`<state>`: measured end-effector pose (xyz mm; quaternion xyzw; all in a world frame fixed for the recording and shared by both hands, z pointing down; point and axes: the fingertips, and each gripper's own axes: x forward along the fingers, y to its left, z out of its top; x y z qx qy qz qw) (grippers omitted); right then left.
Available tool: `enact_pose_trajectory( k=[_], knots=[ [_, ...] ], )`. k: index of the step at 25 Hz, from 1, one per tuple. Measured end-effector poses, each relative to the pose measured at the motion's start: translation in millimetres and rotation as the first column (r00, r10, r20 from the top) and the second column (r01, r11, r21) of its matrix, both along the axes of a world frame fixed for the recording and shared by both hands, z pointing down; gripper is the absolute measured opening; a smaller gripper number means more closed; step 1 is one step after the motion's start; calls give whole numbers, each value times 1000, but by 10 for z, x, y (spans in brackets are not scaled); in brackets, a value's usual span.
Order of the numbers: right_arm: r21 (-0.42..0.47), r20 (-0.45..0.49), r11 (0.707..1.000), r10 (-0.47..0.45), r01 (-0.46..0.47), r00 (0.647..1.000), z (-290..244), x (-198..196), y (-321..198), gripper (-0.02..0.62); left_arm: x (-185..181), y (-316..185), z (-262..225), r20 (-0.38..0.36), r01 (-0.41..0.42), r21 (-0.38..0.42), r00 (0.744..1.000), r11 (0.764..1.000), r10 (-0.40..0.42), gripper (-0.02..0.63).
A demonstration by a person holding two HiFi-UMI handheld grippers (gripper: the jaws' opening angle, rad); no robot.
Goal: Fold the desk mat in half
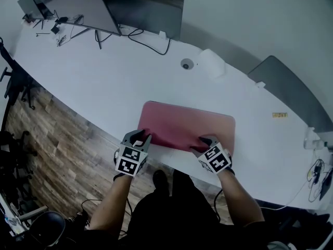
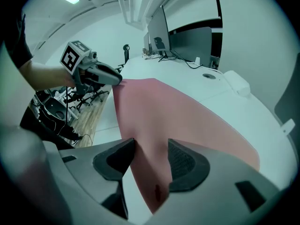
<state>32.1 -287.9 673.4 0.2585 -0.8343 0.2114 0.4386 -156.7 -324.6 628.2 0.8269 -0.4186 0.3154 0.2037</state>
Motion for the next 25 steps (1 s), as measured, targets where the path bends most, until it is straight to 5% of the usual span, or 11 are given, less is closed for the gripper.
enact_pose_trajectory(
  k=[9, 12, 25],
  knots=[
    [108, 10, 990, 88, -89, 996, -256, 6, 40, 229, -34, 9, 283, 18, 2, -17, 1000, 1000, -2, 92],
    [151, 25, 978, 144, -146, 989, -352, 47, 101, 184, -38, -22, 279, 7, -2, -11, 1000, 1000, 2, 91],
    [211, 105, 939, 256, -273, 961, -881, 48, 648, 135, -127, 202, -557, -117, -16, 125, 993, 992, 31, 91]
  ],
)
